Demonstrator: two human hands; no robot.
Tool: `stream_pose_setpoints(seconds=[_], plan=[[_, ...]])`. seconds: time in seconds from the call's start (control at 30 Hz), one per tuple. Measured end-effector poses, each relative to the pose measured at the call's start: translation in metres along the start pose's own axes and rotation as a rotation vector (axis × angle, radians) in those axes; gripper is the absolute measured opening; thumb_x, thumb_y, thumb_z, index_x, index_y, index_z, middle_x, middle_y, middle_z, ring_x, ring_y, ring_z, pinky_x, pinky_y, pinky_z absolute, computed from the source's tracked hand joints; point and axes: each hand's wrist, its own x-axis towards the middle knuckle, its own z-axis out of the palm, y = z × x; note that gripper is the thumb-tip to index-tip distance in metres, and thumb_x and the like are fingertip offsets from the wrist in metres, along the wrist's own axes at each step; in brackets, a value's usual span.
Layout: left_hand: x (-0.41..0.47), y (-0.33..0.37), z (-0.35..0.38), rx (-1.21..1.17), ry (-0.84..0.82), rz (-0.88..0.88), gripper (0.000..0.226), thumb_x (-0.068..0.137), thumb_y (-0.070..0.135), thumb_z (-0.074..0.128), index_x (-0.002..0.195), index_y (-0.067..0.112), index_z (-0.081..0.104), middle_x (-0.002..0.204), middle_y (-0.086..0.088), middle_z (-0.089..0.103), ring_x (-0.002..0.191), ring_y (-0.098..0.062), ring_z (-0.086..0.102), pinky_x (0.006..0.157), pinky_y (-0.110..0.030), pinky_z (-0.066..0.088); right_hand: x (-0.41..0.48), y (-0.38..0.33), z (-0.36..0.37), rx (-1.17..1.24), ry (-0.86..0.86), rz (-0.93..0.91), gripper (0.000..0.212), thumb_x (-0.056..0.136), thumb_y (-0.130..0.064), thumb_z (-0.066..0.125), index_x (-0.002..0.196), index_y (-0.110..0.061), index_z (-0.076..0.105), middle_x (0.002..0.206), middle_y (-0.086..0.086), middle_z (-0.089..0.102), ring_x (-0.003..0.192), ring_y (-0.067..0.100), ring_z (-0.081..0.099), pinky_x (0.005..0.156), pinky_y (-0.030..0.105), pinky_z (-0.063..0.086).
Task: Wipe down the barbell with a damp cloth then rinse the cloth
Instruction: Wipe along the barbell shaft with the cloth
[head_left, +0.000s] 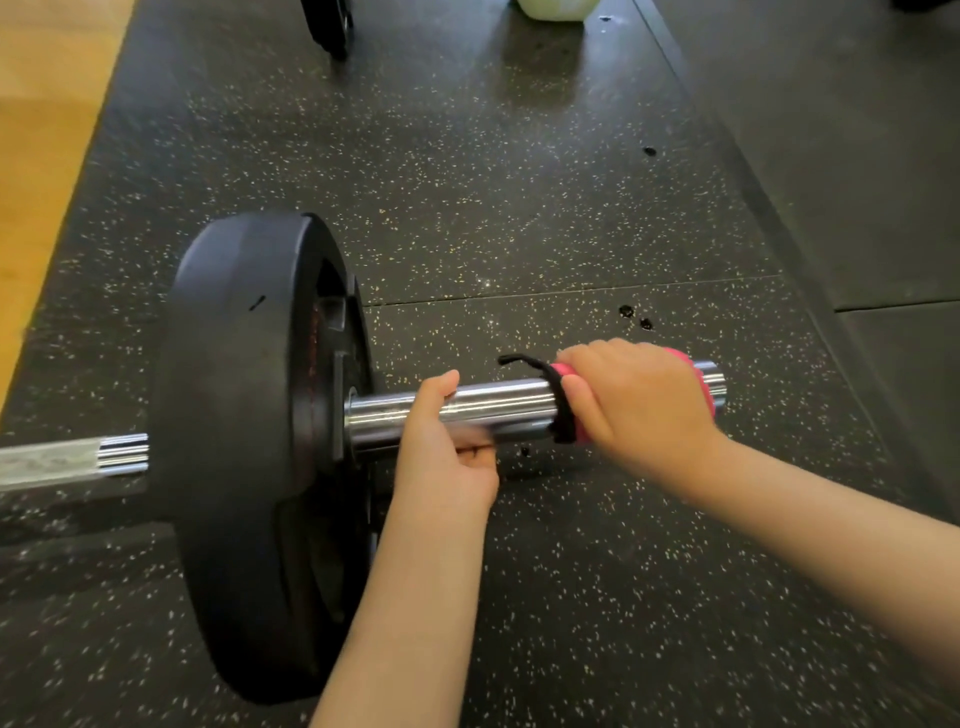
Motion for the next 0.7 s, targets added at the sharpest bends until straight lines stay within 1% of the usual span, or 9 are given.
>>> stream_pose_setpoints(seconds=[0.13, 0.2, 0.27, 0.3, 0.4, 0.53, 0.6, 0.67, 0.7], plan=[[0.015, -0.005, -0.016, 0.024, -0.170, 0.073, 0.003, 0.080, 0.008, 0.069, 0.080, 0.010, 0.067, 0.079, -0.006, 0.070, 0.084, -0.023, 0.069, 0.090, -0.040, 0.053, -0.016, 0.038, -0.004, -0.032, 0.039, 0.088, 0.048, 0.099, -0.035, 0.022, 0.085, -0.015, 0.064, 0.068, -0.002, 0.059, 0.058, 0.022, 0.053, 0.053, 0.034, 0.042], [0.019, -0.007, -0.022, -0.020, -0.290, 0.106, 0.025, 0.084, 0.005, 0.062, 0.064, 0.015, 0.074, 0.074, 0.000, 0.072, 0.072, -0.016, 0.071, 0.088, -0.037, 0.052, -0.019, 0.043, -0.003, -0.041, 0.048, 0.111, 0.049, 0.099, -0.035, 0.021, 0.086, -0.015, 0.064, 0.070, -0.001, 0.060, 0.060, 0.023, 0.053, 0.055, 0.038, 0.043], [0.016, -0.005, -0.021, -0.046, -0.340, 0.115, 0.020, 0.079, 0.006, 0.063, 0.067, 0.017, 0.074, 0.074, 0.002, 0.071, 0.069, -0.013, 0.070, 0.089, -0.034, 0.051, -0.018, 0.040, -0.002, -0.047, 0.068, 0.128, 0.048, 0.099, -0.032, 0.022, 0.084, -0.014, 0.064, 0.068, 0.000, 0.059, 0.059, 0.023, 0.052, 0.054, 0.035, 0.041], [0.014, -0.006, -0.020, -0.055, -0.341, 0.114, 0.010, 0.075, 0.007, 0.066, 0.075, 0.016, 0.071, 0.075, 0.001, 0.071, 0.069, -0.013, 0.070, 0.089, -0.034, 0.052, -0.016, 0.035, -0.002, -0.052, 0.078, 0.140, 0.048, 0.098, -0.031, 0.022, 0.082, -0.013, 0.064, 0.066, 0.000, 0.059, 0.057, 0.023, 0.051, 0.052, 0.032, 0.038], [0.010, -0.007, -0.012, -0.066, -0.197, 0.123, 0.011, 0.078, 0.014, 0.071, 0.086, 0.012, 0.064, 0.078, -0.003, 0.072, 0.072, -0.017, 0.071, 0.086, -0.035, 0.054, -0.002, 0.007, -0.001, -0.061, 0.080, 0.140, 0.044, 0.097, -0.029, 0.025, 0.075, -0.015, 0.061, 0.062, -0.002, 0.056, 0.052, 0.020, 0.047, 0.051, 0.028, 0.026], [0.000, 0.004, -0.004, -0.069, -0.065, 0.036, 0.037, 0.074, 0.036, 0.079, 0.093, 0.007, 0.066, 0.087, -0.011, 0.073, 0.087, -0.026, 0.070, 0.088, -0.042, 0.054, 0.027, -0.062, 0.015, 0.022, 0.080, -0.002, 0.037, 0.094, -0.030, 0.031, 0.074, -0.015, 0.058, 0.064, 0.000, 0.057, 0.053, 0.022, 0.050, 0.052, 0.028, 0.024], [0.000, 0.014, -0.004, -0.026, -0.044, -0.013, 0.036, 0.073, 0.041, 0.079, 0.075, 0.006, 0.071, 0.069, -0.007, 0.072, 0.071, -0.023, 0.071, 0.073, -0.039, 0.057, 0.037, -0.087, 0.018, 0.044, 0.104, -0.051, 0.036, 0.094, -0.031, 0.032, 0.072, -0.015, 0.056, 0.061, 0.001, 0.056, 0.051, 0.022, 0.049, 0.052, 0.028, 0.023], [0.002, 0.020, -0.005, 0.035, 0.009, -0.010, 0.052, 0.078, 0.043, 0.074, 0.042, 0.007, 0.065, 0.047, -0.002, 0.063, 0.047, -0.017, 0.065, 0.054, -0.030, 0.052, 0.039, -0.090, 0.018, 0.054, 0.103, -0.083, 0.037, 0.093, -0.032, 0.033, 0.072, -0.015, 0.057, 0.061, 0.001, 0.057, 0.050, 0.022, 0.051, 0.051, 0.028, 0.022], [0.000, 0.022, -0.004, 0.073, 0.027, -0.008, 0.058, 0.080, 0.043, 0.073, 0.035, 0.008, 0.060, 0.043, -0.002, 0.060, 0.044, -0.017, 0.063, 0.052, -0.028, 0.050, 0.038, -0.087, 0.016, 0.052, 0.089, -0.099, 0.038, 0.094, -0.033, 0.032, 0.074, -0.014, 0.058, 0.063, 0.001, 0.058, 0.051, 0.022, 0.052, 0.051, 0.028, 0.024]])
